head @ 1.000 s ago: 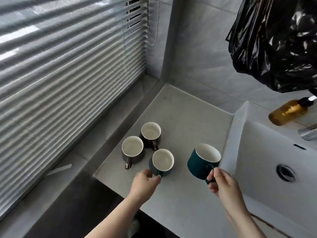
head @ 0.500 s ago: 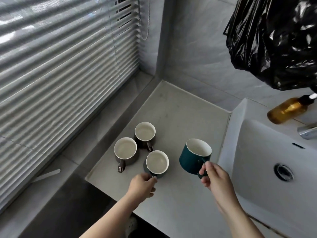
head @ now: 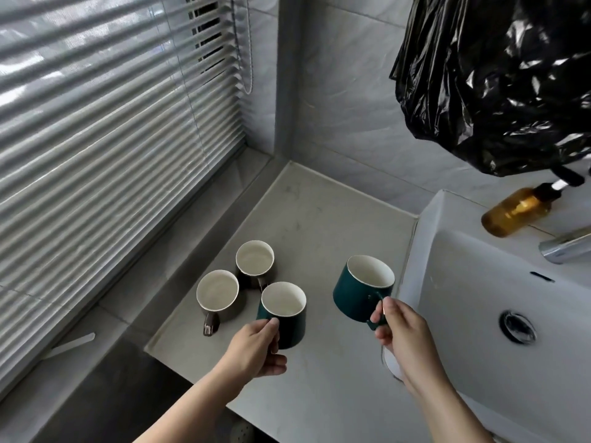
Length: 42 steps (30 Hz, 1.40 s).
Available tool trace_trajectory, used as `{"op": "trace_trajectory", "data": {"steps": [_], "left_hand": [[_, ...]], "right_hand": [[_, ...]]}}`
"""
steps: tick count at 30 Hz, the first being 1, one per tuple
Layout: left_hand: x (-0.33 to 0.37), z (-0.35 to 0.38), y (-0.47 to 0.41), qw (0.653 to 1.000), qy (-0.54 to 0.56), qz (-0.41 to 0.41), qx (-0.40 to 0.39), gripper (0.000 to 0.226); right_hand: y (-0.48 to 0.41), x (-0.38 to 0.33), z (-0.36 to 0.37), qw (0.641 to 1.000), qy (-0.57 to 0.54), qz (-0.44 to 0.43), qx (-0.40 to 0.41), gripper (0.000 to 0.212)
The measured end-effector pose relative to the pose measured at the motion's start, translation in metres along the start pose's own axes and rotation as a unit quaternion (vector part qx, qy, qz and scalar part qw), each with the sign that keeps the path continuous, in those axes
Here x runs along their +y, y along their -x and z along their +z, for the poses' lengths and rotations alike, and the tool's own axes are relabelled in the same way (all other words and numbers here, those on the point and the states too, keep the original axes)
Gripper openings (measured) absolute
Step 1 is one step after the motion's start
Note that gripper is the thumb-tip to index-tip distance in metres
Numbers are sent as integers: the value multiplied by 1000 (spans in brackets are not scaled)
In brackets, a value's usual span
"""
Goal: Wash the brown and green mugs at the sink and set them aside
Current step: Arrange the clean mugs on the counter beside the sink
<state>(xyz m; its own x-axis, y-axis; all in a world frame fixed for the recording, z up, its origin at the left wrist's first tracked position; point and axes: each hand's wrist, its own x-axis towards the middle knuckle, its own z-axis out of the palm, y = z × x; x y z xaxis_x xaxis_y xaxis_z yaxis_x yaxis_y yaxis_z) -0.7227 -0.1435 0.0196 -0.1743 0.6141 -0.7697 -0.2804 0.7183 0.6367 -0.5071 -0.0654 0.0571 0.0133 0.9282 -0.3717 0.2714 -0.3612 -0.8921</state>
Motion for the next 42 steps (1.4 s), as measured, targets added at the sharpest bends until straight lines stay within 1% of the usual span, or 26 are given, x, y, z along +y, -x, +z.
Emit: {"op": "trace_trajectory", "data": {"steps": [5, 9, 14, 18, 24, 28, 35, 42], "left_hand": [[35, 16, 22, 998, 21, 53, -33, 33], [63, 27, 28, 995, 51, 67, -51, 30], [96, 28, 16, 993, 26, 89, -77, 25], [128, 20, -10, 991, 11, 104, -84, 26], [177, 0, -62, 986, -7, 107, -127, 27], [205, -11, -96, 983, -40, 113, -139, 27], [236, -16, -161, 986, -27, 115, -118, 28], [252, -3, -220, 988, -3, 125, -96, 30]], "right_hand": [[-10, -12, -15, 999, -34, -14, -4, 34], [-21, -23, -20, 999, -44, -19, -2, 34], [-36, -35, -15, 998, -50, -22, 13, 33], [-54, -46, -1, 998, -46, -20, 33, 32], [-77, -63, 32, 996, -35, -6, 82, 32], [-93, -72, 53, 993, -35, 8, 108, 31], [-124, -83, 75, 992, -37, 14, 120, 30], [-157, -83, 88, 992, -30, 27, 120, 30]]}}
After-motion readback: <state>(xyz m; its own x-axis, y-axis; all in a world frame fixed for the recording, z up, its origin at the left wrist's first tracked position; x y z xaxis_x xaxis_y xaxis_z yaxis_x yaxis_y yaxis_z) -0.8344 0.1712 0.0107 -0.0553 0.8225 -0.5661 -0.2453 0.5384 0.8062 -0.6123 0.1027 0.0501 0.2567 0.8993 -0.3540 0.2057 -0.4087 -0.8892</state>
